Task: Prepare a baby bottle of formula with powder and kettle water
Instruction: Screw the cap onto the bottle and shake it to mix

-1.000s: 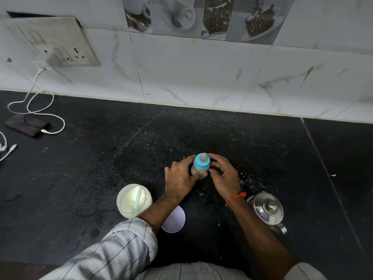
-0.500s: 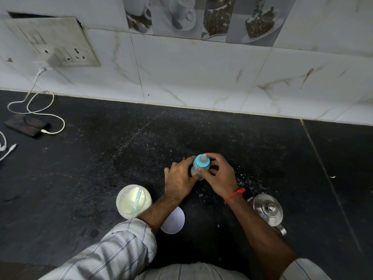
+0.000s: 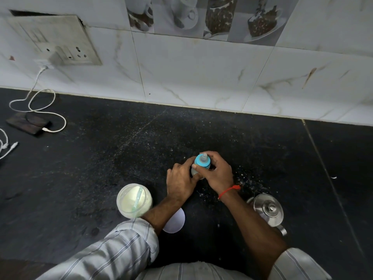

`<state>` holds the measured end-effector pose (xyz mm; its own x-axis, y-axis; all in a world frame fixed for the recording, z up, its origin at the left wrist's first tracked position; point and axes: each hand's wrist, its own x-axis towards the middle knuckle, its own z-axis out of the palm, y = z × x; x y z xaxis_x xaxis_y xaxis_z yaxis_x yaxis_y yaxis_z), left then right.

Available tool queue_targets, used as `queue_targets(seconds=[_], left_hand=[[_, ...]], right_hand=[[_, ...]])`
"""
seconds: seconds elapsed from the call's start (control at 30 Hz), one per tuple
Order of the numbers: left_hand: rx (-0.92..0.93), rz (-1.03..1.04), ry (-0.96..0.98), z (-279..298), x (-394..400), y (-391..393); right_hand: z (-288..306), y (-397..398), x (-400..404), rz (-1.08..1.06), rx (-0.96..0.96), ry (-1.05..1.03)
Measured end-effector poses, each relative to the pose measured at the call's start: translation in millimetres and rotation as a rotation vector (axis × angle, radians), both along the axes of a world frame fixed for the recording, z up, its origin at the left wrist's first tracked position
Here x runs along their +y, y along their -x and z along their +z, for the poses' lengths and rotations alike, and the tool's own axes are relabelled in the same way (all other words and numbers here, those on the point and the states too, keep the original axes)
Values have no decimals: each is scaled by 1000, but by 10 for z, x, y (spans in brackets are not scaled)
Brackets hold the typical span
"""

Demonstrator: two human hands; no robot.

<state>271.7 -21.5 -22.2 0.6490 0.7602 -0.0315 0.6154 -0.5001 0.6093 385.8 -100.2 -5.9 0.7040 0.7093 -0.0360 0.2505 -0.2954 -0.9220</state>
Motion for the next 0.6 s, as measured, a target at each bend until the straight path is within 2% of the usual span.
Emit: queue_targets(seconds=[0.1, 0.2, 0.33, 0.43, 0.6], left_hand=[[-31, 41, 25, -13, -28, 3], [-35, 52, 65, -15, 7, 1], [-48, 44, 98, -36, 38, -22], [-33, 54, 77, -66, 18, -15], [-54, 140, 70, -85, -21, -45]], right_hand=[[20, 129, 102, -145, 13, 8], [18, 186, 138, -173, 69, 4], [20, 21, 33, 67, 113, -1], [34, -78, -25, 155, 47, 24], [29, 8, -2, -98, -40, -50]])
